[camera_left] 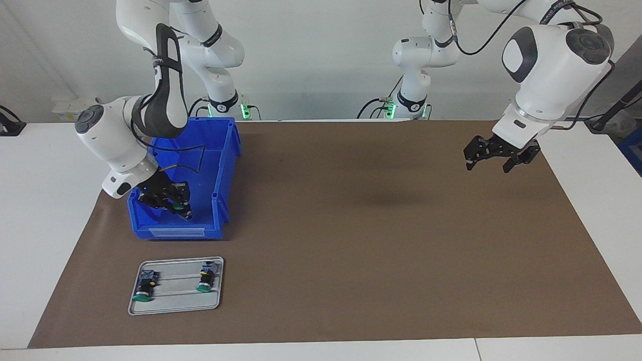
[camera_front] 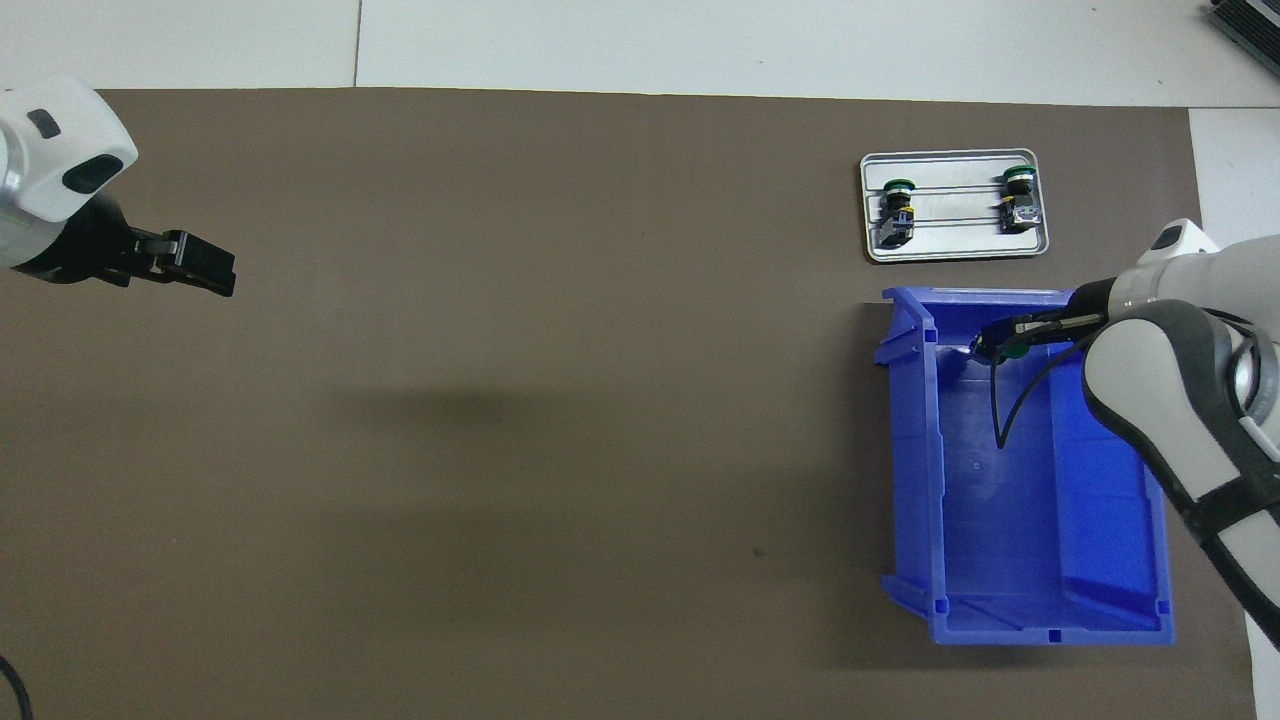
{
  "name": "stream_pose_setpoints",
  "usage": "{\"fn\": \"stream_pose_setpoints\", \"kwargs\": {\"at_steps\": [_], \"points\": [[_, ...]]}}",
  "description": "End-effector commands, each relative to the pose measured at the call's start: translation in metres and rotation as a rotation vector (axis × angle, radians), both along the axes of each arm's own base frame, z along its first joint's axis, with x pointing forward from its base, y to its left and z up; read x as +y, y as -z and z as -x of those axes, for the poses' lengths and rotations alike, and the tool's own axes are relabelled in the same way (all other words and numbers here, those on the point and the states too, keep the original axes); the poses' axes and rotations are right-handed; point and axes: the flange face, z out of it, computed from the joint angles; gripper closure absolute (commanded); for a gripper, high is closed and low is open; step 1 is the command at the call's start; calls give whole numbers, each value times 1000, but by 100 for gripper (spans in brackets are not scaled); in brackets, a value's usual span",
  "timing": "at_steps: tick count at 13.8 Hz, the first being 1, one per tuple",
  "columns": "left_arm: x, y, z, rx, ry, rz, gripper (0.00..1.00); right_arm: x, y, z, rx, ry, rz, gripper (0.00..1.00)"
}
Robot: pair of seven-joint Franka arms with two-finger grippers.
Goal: Place and press button with both arms
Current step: 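Lower the button into the blue bin and open the right gripper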
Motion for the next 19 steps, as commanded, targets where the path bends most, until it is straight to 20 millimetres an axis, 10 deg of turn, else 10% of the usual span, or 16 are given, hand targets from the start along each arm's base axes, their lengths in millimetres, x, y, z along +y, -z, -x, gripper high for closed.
{"fn": "stream_pose_setpoints", "kwargs": {"at_steps": [1, 4, 8, 10, 19], "points": [[5, -12, 1, -30, 11, -5, 0, 2, 8, 6, -10, -13, -19, 100], [9, -15, 1, -38, 36, -6, 0, 0, 18, 3, -40, 3, -4, 100], [14, -26, 12, -34, 27, -4, 0, 0, 18, 0, -38, 63, -5, 26], [15, -22, 16, -21, 24, -4, 0, 0, 15, 0, -40, 68, -6, 9], [15, -17, 21, -13, 8, -4, 0, 19, -62, 20, -2, 199, 142, 3]]}}
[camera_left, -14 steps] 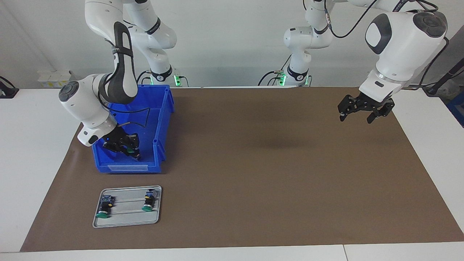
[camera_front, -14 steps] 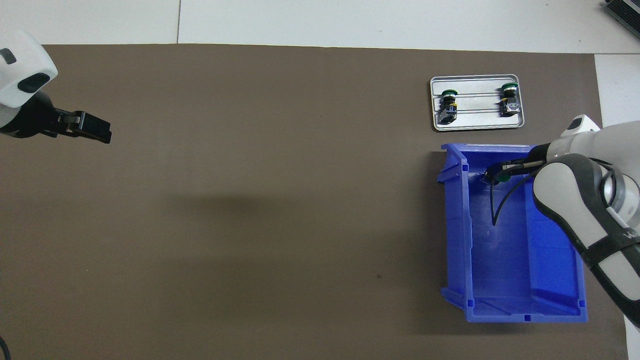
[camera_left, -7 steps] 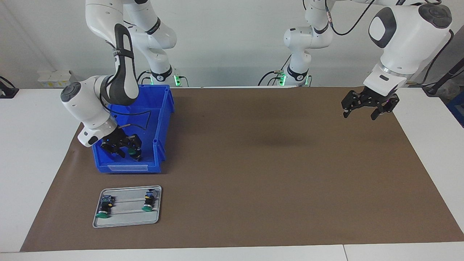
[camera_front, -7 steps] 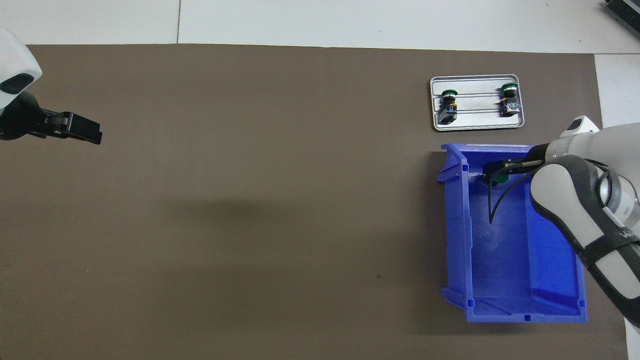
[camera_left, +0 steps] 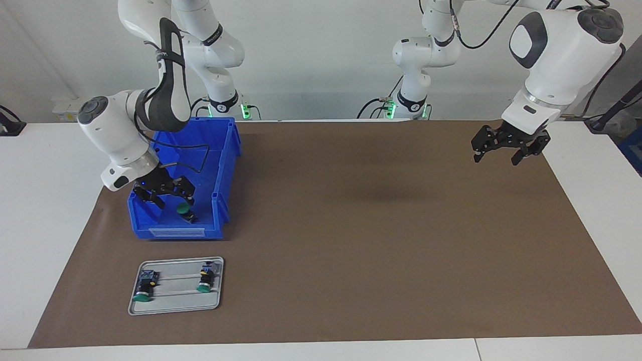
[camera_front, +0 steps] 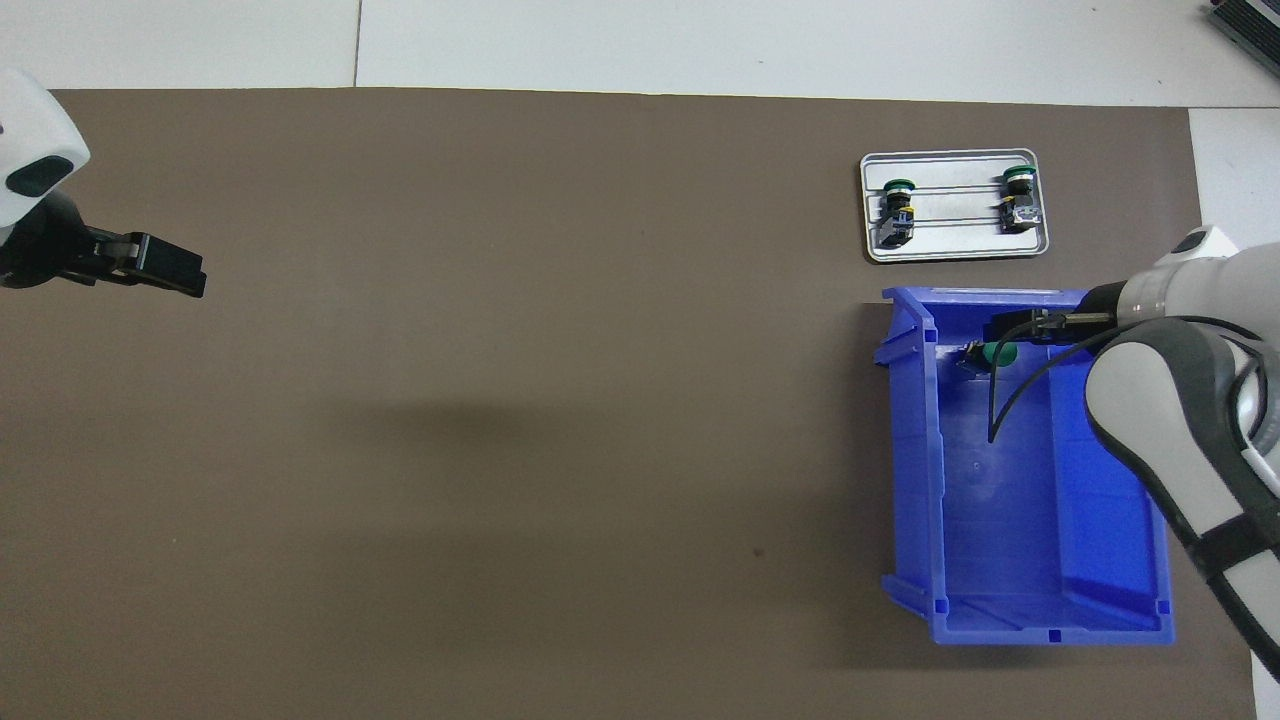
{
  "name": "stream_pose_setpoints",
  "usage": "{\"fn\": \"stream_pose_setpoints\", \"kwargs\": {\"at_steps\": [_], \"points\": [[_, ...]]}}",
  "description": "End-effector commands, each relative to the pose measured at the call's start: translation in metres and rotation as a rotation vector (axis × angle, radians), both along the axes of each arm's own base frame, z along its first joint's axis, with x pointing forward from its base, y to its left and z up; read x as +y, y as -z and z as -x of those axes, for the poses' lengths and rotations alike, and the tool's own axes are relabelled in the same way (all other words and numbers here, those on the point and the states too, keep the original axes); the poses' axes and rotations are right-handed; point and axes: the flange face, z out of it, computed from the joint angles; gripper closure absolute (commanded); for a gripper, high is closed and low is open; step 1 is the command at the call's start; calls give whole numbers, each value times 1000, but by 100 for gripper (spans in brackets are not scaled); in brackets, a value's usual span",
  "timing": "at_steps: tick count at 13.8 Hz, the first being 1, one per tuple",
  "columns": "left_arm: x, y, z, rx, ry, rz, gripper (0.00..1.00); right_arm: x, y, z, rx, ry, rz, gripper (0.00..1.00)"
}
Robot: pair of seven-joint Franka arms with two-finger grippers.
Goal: Place and press button with both arms
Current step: 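Lower the button into the blue bin and open the right gripper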
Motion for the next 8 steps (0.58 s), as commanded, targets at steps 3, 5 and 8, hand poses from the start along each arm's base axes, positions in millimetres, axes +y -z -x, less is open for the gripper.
{"fn": "stream_pose_setpoints", "kwargs": {"at_steps": [3, 5, 8], "points": [[3, -1, 11, 0, -20, -2, 0, 30, -62, 14, 32, 113, 72, 3], [3, 0, 12, 3, -28, -2, 0, 32, -98, 12, 77, 182, 84, 3], [3, 1, 13, 9, -20, -3, 0, 45, -158, 7, 68, 164, 83, 2]]}}
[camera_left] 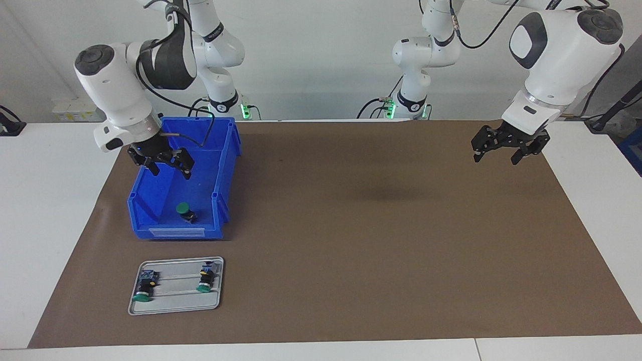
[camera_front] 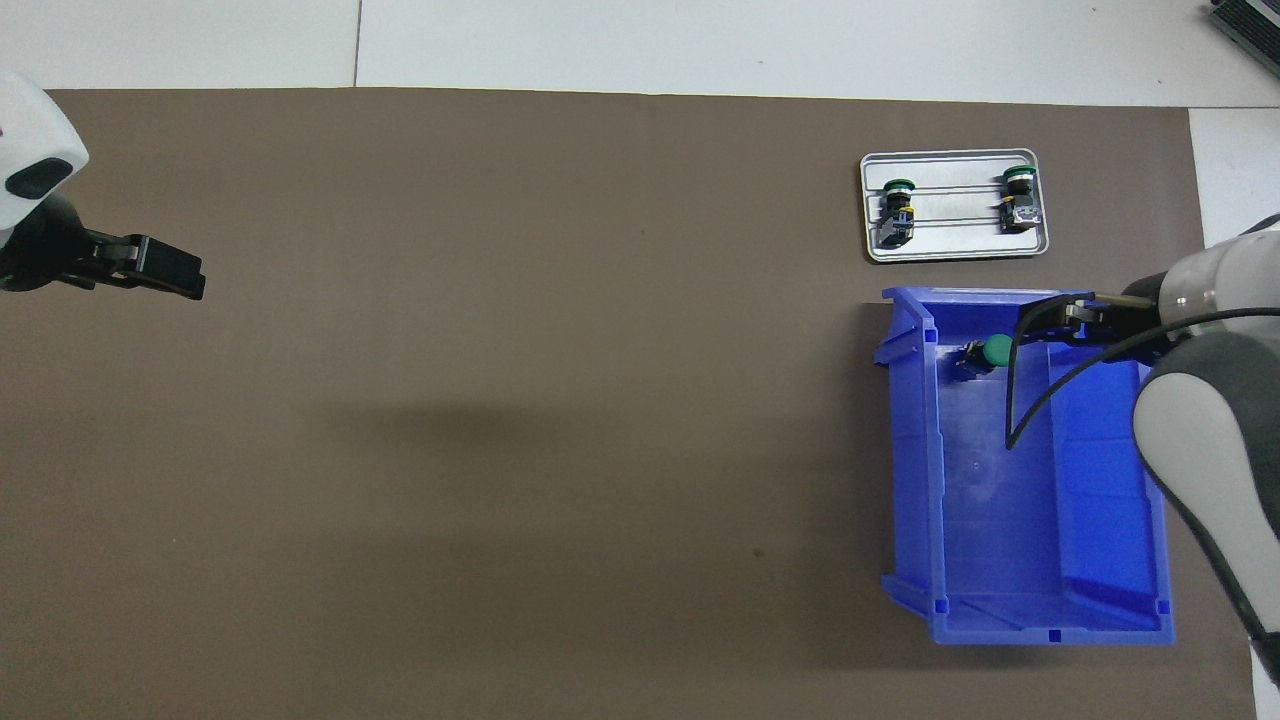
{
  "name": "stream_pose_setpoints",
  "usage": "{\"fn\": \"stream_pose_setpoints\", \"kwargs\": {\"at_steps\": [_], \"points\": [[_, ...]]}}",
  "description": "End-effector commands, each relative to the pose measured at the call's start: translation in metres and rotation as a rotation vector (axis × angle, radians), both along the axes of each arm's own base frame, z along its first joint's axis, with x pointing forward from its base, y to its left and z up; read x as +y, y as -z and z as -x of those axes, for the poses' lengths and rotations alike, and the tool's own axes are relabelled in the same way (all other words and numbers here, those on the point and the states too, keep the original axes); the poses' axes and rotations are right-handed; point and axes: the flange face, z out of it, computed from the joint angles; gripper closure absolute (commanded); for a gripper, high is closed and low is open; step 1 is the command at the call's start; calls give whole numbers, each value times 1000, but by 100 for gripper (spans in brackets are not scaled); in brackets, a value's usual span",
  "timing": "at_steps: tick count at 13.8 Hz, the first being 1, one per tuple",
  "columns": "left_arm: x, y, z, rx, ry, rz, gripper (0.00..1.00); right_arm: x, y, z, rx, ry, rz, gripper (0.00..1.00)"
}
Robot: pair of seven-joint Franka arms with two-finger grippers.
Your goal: Place and press button with both arms
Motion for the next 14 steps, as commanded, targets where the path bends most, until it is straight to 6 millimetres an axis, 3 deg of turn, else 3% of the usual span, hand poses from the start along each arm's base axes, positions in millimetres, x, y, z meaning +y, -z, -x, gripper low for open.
{"fn": "stream_pose_setpoints", "kwargs": {"at_steps": [1, 4, 5, 8, 14], "points": [[2, -1, 13, 5, -3, -3, 0, 6, -52, -7, 0, 13, 20, 2], [2, -4, 14, -1, -8, -2, 0, 9, -94, -5, 8, 3, 18, 2], [2, -5, 15, -1, -8, -2, 0, 20, -101, -6, 6, -25, 19, 2], [2, -4, 15, 1, -8, -2, 0, 41, -89, 1, 38, -50, 26, 1], [2, -4, 15, 1, -8, -2, 0, 40, -82, 6, 43, -69, 52, 1]]}}
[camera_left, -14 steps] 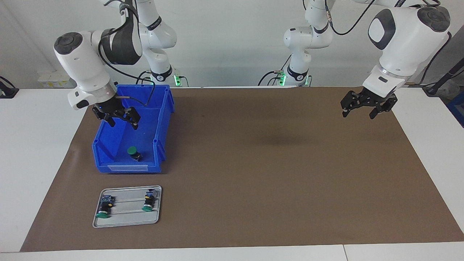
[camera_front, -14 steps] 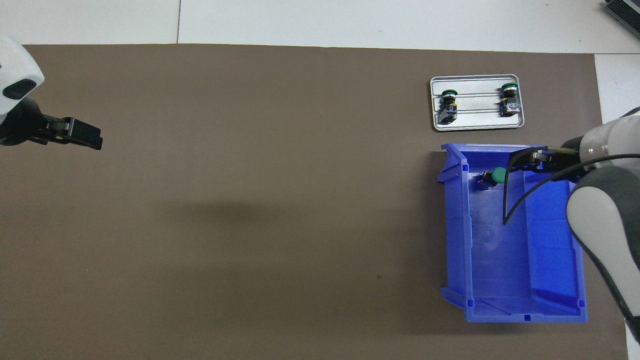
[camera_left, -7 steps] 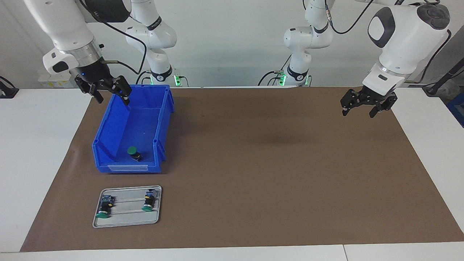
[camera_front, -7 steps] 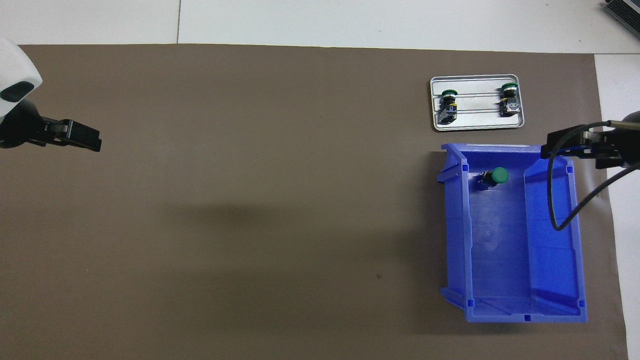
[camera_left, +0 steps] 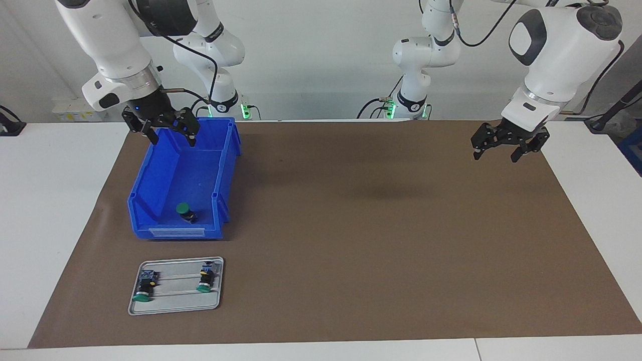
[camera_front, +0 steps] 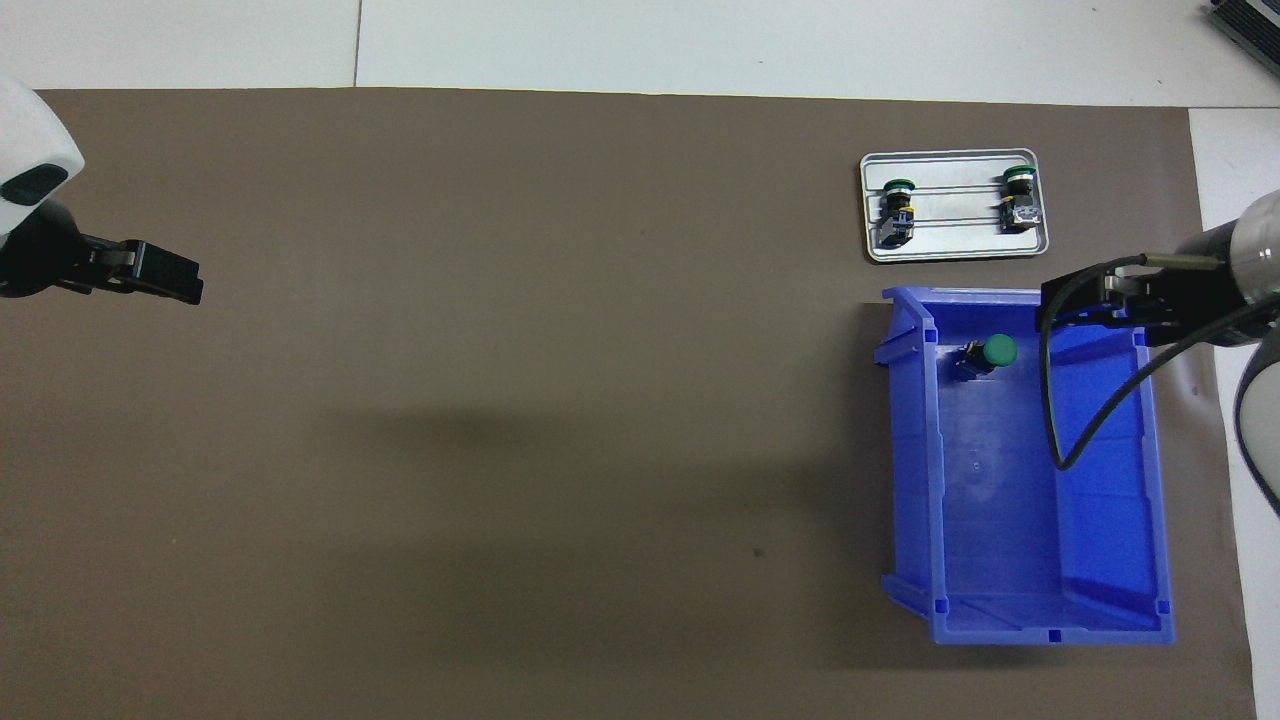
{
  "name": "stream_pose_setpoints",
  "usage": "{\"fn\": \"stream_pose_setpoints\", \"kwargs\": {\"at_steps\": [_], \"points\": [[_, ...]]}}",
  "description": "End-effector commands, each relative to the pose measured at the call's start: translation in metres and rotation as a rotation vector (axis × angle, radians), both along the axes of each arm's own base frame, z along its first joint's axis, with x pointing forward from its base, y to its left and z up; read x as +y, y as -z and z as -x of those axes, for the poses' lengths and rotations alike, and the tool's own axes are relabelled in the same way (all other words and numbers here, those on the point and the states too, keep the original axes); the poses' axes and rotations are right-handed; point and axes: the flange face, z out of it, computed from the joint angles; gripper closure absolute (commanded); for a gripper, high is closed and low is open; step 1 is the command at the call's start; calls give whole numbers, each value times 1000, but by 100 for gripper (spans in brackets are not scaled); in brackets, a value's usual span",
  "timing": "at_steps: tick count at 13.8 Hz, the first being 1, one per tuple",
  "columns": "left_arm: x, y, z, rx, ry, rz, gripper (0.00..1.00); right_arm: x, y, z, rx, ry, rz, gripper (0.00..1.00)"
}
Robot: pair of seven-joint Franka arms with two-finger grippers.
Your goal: Place and press button with both arms
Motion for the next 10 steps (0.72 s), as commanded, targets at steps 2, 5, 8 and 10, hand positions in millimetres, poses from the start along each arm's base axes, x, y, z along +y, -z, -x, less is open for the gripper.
{"fn": "stream_pose_setpoints", "kwargs": {"at_steps": [2, 5, 8, 10], "points": [[2, -2, 10, 2, -8, -2, 0, -4, 2, 5, 3, 4, 46, 1], [2, -2, 10, 2, -8, -2, 0, -5, 9, 6, -25, -2, 62, 1], [2, -2, 10, 2, -8, -2, 0, -5, 9, 6, -27, -9, 70, 1], [2, -2, 10, 2, -8, -2, 0, -5, 9, 6, -27, -10, 70, 1]]}}
